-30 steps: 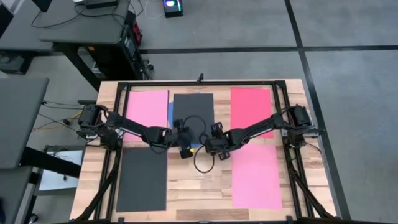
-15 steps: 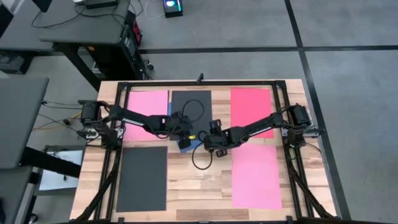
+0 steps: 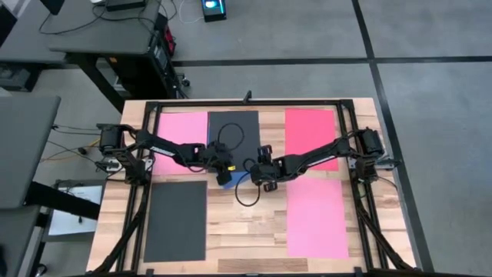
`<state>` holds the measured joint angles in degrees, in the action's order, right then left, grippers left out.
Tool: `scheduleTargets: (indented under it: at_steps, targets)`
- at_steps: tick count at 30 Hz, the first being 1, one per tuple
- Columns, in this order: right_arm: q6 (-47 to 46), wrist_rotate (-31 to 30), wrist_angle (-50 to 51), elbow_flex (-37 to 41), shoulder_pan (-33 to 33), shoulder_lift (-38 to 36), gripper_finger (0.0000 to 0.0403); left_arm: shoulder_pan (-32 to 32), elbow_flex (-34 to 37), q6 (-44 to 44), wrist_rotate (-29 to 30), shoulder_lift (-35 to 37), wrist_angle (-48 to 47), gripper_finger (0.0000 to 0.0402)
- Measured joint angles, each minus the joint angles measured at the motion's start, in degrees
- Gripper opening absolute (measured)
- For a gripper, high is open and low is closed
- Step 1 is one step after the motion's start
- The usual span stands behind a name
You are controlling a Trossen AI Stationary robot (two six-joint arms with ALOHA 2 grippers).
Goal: Organize paper
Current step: Move the black paper to the bottom middle of the table
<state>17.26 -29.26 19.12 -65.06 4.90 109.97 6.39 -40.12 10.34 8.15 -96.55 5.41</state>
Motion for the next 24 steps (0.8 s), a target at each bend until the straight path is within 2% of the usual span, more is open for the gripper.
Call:
scheduleTargets:
  at_steps: [8,13,24]
  targets:
    - [2.0,-0.6,1.4,0.0,-0.6,0.0,0.0177,0.0,0.0,0.3,-0.4,0.0,0.0,0.0]
    - [3.7,3.0,4.8,0.0,-0.5,0.0,0.0177,0.0,0.0,0.4,-0.4,0.0,0.1,0.0]
    - [3.7,7.2,3.2,0.0,-0.5,0.0,0.0177,0.0,0.1,0.4,-0.5,0.0,0.1,0.0]
